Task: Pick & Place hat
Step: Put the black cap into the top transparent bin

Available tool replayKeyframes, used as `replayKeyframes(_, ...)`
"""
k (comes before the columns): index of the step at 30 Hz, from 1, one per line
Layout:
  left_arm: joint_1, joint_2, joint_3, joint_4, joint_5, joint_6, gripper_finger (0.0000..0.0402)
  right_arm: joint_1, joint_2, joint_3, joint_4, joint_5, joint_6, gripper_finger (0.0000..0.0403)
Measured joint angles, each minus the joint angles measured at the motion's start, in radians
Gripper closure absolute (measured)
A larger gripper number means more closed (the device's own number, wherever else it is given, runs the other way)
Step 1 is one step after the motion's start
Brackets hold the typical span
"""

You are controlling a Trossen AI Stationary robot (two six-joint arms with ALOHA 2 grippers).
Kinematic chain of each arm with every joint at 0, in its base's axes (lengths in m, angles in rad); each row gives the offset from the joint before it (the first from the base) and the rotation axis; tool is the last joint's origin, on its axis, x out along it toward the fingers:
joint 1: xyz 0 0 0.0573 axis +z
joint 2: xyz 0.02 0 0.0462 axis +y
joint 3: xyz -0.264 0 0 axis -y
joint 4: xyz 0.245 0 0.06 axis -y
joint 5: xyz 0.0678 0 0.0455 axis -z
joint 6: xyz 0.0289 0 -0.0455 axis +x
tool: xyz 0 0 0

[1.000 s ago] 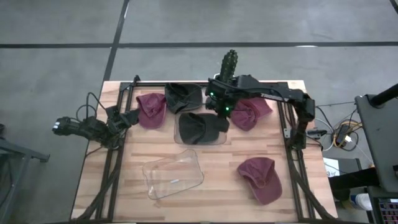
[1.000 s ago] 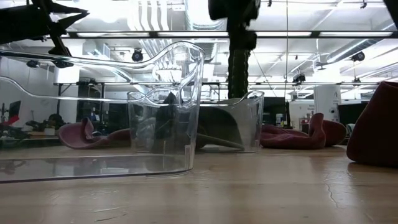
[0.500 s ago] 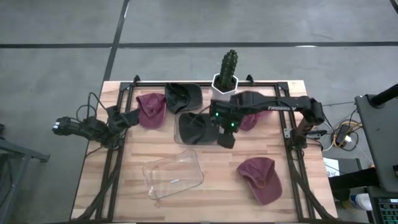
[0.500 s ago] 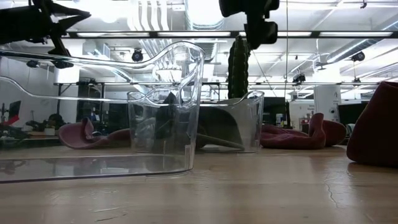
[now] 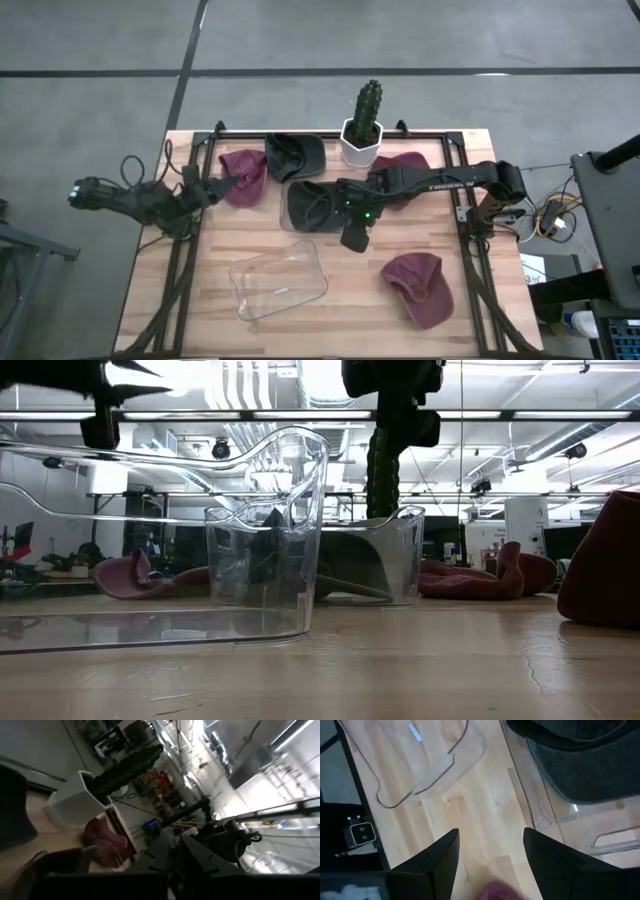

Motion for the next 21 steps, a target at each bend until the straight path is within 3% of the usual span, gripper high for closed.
replayKeyframes(9, 0.074, 0.251, 0.337, -0.292, 0.043, 0.127, 0.0283, 0.027, -0.056, -0.003, 0.134, 0.038, -0.003, 0.0188)
replayKeyframes(15, 0.212, 0.406, 0.522, -0.464, 0.255, 0.266, 0.0281, 0.081, -0.163, -0.036, 0.359, 0.174, -0.118, 0.0188)
replayKeyframes(21, 0.445, 0.554, 0.634, -0.591, 0.493, 0.302, 0.0280, 0.089, -0.312, -0.222, 0.662, 0.211, -0.056, 0.0188)
